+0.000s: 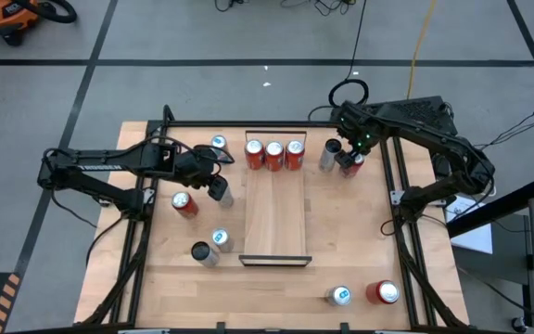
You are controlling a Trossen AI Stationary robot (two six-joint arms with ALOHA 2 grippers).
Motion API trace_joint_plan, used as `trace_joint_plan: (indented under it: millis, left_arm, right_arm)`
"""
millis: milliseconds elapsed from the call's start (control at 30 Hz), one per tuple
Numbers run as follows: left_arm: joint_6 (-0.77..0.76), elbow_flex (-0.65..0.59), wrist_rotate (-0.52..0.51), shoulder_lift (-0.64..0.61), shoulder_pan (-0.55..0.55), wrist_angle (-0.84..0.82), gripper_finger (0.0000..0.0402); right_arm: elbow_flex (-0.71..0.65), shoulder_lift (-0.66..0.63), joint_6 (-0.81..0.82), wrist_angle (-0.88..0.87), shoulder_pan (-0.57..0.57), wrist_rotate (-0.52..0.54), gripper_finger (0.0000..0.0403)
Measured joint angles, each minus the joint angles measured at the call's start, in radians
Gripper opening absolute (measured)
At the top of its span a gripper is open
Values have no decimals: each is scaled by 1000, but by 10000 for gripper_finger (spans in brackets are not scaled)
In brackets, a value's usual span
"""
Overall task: Place canned beverage on shelf
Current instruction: Put the top right red soda can on the shelf
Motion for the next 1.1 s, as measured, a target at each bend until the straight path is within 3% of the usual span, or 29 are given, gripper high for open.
trace_joint_plan:
  millis: [367,1100]
  left_arm:
    - [0,0,0,0,0,0,242]
    - [0,0,-19,0,0,0,242]
  right_arm:
    - [-3,66,3,-13,-11,-18,374]
    - [-3,95,0,-60,-10,-45,355]
